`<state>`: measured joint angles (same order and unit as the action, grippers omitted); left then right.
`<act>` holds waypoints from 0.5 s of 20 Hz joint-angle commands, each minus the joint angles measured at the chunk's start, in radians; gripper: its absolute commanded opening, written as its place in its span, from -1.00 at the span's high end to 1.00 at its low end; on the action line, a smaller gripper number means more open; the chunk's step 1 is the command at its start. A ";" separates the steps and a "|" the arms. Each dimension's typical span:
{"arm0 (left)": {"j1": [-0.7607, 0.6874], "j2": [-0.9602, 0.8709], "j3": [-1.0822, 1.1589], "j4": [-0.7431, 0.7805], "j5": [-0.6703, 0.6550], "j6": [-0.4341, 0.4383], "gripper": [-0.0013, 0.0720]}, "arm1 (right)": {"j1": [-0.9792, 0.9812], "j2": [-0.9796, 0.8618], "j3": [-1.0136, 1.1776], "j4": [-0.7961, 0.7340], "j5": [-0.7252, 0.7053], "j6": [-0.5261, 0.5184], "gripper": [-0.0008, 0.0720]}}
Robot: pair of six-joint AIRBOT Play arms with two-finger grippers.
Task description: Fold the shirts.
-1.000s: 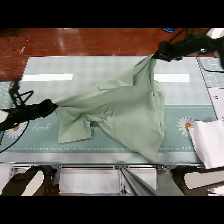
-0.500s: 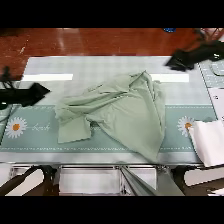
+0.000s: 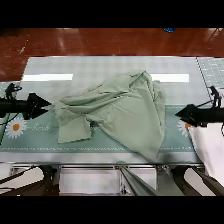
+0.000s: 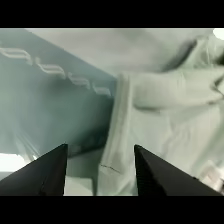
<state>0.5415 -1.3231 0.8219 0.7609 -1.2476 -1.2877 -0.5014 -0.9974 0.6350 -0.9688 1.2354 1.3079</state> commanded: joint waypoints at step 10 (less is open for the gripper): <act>-0.121 -0.208 -0.003 -0.267 -0.097 0.254 0.91 | 0.007 0.104 -0.209 -0.087 0.114 0.043 -0.14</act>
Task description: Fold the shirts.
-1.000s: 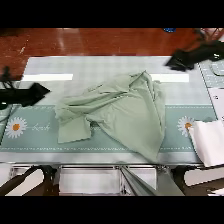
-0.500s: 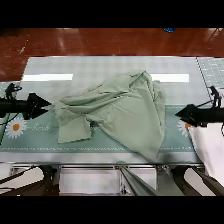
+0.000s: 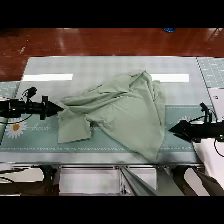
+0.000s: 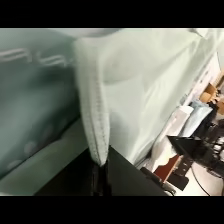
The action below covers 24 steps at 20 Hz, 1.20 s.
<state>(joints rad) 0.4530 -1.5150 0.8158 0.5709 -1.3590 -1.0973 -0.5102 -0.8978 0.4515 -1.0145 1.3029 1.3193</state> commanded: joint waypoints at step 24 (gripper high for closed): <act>-0.038 -0.010 0.028 -0.079 0.022 0.064 0.91 | 0.591 -0.226 -0.014 0.465 -0.319 -0.065 0.92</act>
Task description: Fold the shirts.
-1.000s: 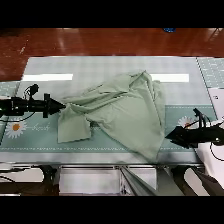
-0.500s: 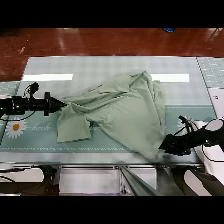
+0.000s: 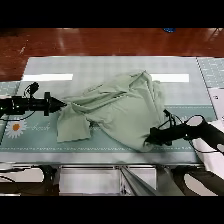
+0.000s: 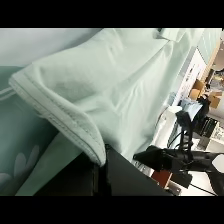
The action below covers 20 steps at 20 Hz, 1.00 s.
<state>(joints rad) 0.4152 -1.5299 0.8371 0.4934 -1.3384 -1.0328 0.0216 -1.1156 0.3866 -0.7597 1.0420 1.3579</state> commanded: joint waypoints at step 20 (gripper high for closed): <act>0.208 0.811 0.972 0.330 0.258 -0.316 0.91 | -0.056 0.314 1.693 -0.367 0.368 0.153 0.92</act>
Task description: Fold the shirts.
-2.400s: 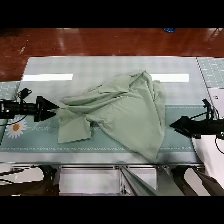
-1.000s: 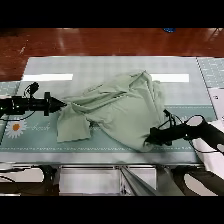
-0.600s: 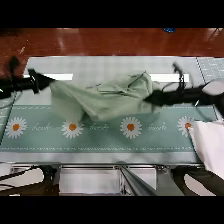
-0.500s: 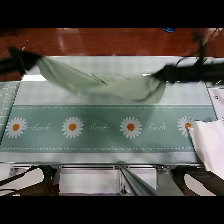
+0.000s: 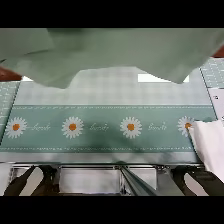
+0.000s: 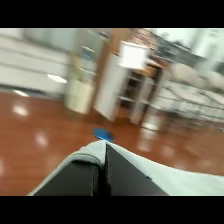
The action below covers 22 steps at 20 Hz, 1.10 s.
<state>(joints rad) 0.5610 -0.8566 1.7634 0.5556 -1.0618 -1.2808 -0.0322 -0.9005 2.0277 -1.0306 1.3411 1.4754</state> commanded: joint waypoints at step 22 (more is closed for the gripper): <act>-0.474 -0.166 -0.549 0.780 -0.058 -0.305 0.91 | -0.002 -0.107 -0.907 -0.096 -0.255 -0.024 0.92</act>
<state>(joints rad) 0.0906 -0.8349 1.2919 1.4288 -1.2991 -1.5829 -0.0338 -0.8314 1.1786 -1.1763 1.2888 1.5131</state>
